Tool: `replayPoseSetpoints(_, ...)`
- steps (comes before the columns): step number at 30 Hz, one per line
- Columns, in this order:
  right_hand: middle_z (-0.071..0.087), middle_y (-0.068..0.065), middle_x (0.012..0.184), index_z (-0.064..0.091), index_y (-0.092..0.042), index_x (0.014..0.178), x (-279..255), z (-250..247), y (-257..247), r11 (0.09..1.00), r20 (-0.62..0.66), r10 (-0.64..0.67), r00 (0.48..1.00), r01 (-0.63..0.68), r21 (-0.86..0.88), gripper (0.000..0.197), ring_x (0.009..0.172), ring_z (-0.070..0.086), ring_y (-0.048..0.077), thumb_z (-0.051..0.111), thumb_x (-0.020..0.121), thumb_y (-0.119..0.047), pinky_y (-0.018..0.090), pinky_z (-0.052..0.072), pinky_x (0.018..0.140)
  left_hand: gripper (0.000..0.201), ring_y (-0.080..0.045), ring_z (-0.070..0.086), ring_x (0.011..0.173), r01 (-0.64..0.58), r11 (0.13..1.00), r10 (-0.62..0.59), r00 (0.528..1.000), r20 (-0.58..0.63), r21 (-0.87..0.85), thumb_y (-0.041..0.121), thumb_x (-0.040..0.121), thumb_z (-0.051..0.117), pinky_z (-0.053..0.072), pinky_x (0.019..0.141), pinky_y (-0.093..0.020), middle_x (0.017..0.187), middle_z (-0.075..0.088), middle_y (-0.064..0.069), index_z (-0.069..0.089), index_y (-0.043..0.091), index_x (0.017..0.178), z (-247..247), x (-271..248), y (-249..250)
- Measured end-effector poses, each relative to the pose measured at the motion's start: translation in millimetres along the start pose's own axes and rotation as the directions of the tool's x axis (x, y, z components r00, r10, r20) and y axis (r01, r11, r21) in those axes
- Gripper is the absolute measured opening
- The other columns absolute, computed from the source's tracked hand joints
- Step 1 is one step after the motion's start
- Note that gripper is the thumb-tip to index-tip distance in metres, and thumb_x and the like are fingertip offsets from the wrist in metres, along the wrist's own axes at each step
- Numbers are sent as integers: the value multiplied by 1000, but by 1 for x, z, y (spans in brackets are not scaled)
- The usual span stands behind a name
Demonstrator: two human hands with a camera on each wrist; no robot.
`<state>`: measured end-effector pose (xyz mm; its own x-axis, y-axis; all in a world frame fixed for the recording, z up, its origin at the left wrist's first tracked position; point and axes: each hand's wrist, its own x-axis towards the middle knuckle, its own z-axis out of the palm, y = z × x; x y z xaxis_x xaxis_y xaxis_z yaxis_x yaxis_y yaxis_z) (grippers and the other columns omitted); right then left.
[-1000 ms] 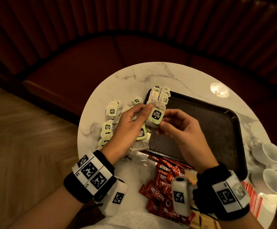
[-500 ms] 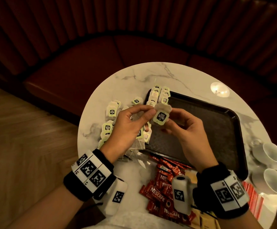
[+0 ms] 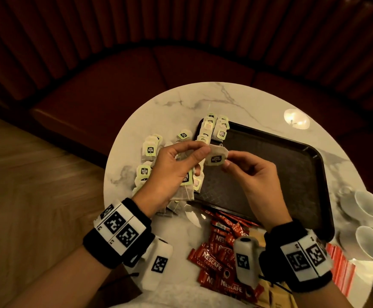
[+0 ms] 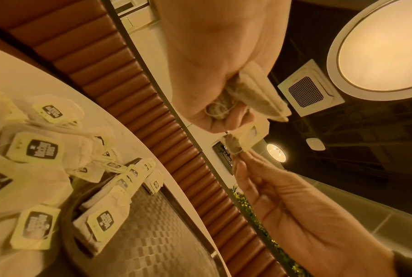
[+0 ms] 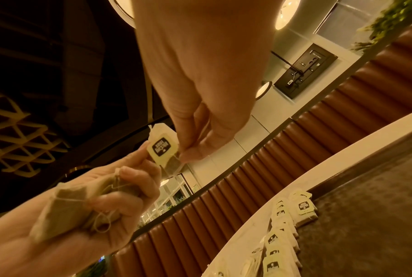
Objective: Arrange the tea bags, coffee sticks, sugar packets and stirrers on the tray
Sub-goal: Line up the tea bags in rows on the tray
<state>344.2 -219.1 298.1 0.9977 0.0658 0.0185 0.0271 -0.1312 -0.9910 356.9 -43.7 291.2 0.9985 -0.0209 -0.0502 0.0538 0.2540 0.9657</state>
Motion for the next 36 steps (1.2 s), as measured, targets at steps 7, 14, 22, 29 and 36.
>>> replayPoseSetpoints(7, 76, 4, 99, 72, -4, 106, 10, 0, 2, 1000, -16, 4, 1000, -4, 6, 21, 95, 71, 12, 67, 86, -7, 19, 54, 82, 17, -10, 47, 50, 25, 1000, -25, 999, 36, 2, 12, 84, 66, 44, 51, -15, 70, 67, 6, 71, 7, 99, -4, 4, 0)
replayPoseSetpoints(14, 76, 3, 99, 72, -11, 104, 32, -7, 11, 989, -37, 144, 989, -142, 41, 16, 90, 72, 11, 65, 90, -5, 18, 55, 78, 27, -9, 53, 52, 195, 977, -204, 973, -105, -86, 25, 93, 61, 43, 44, -18, 76, 62, 3, 66, 10, 114, -11, 12, -8)
replayPoseSetpoints(22, 71, 9, 94, 69, -15, 85, 123, -31, 113, 875, -285, 460, 841, -483, -12, 10, 74, 66, 15, 71, 87, -5, 25, 53, 67, 34, -17, 57, 49, 351, 936, -348, 932, -96, 12, 35, 100, 47, 45, 43, -21, 80, 62, -7, 64, 6, 107, -15, 5, -25)
replayPoseSetpoints(29, 69, 7, 82, 69, -12, 82, 162, -22, 141, 852, -273, 484, 832, -518, -69, 9, 71, 65, 15, 74, 84, -4, 30, 58, 78, 35, -16, 56, 48, 360, 932, -353, 927, -131, 37, 36, 99, 48, 51, 50, -27, 70, 64, 0, 65, 5, 102, -25, 5, -33)
replayPoseSetpoints(36, 73, 3, 83, 70, -21, 81, 170, -19, 149, 840, -319, 449, 835, -516, -169, 12, 77, 70, 14, 79, 81, -13, 36, 58, 89, 32, -17, 56, 47, 371, 927, -361, 920, -153, 49, 35, 99, 48, 45, 43, -23, 73, 64, -1, 66, 8, 99, -29, 6, -36)
